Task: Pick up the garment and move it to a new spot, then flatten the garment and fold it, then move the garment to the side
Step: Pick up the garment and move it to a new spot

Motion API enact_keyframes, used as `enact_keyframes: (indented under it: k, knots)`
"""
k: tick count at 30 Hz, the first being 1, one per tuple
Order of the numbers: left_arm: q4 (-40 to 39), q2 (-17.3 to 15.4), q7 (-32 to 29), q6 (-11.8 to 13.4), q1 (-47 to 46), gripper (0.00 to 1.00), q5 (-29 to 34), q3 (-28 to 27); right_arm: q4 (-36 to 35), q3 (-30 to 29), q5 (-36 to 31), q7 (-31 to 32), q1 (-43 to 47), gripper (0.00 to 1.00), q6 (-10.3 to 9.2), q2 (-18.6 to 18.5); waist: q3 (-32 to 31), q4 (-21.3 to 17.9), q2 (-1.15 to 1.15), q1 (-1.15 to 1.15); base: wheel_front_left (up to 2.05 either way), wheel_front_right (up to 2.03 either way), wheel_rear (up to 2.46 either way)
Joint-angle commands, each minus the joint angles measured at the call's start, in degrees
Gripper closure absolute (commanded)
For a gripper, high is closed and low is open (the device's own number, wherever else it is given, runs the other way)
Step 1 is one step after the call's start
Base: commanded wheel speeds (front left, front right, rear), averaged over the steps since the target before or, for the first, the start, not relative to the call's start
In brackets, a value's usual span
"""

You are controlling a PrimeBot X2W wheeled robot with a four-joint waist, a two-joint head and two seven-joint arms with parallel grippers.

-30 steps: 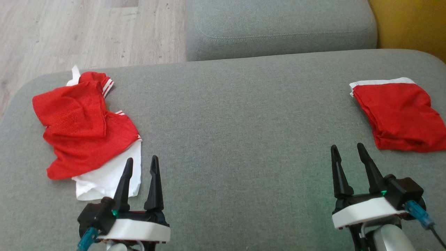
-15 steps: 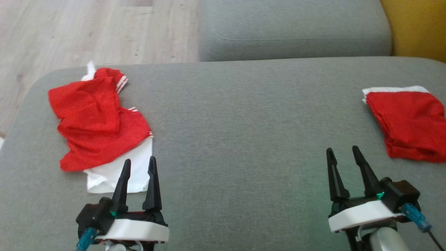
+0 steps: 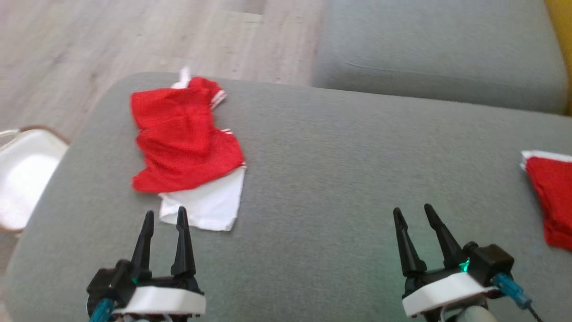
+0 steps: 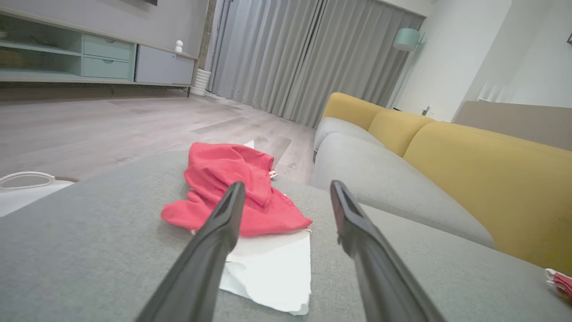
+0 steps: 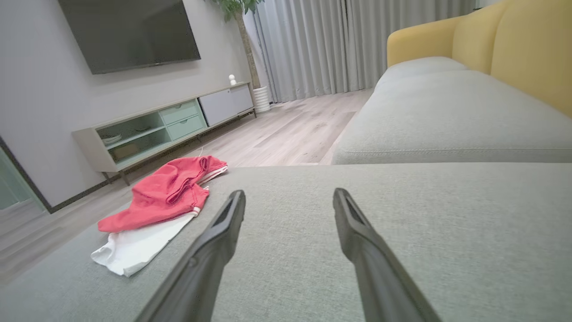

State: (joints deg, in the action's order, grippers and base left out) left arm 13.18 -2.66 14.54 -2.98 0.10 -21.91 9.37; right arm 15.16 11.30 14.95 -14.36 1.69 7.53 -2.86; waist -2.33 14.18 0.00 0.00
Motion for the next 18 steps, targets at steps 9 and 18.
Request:
enact_keyframes:
  k: [9, 18]
  knots:
    - [-1.42, -0.21, 0.46, -0.17, -0.51, 0.0, 1.09, -3.96, -1.3, 4.03, 2.03, -0.63, -0.79, 0.0, -0.04, -0.02, -1.48, 6.92, 0.0, 0.0, 0.0, 0.0, 0.0]
    - [-1.23, -0.21, 0.46, -0.83, -1.05, 0.0, 2.02, -6.05, -1.42, 4.6, 2.23, -0.63, -1.26, 0.0, -0.04, -0.02, -0.07, 7.46, 0.0, 0.0, 0.0, 0.0, 0.0]
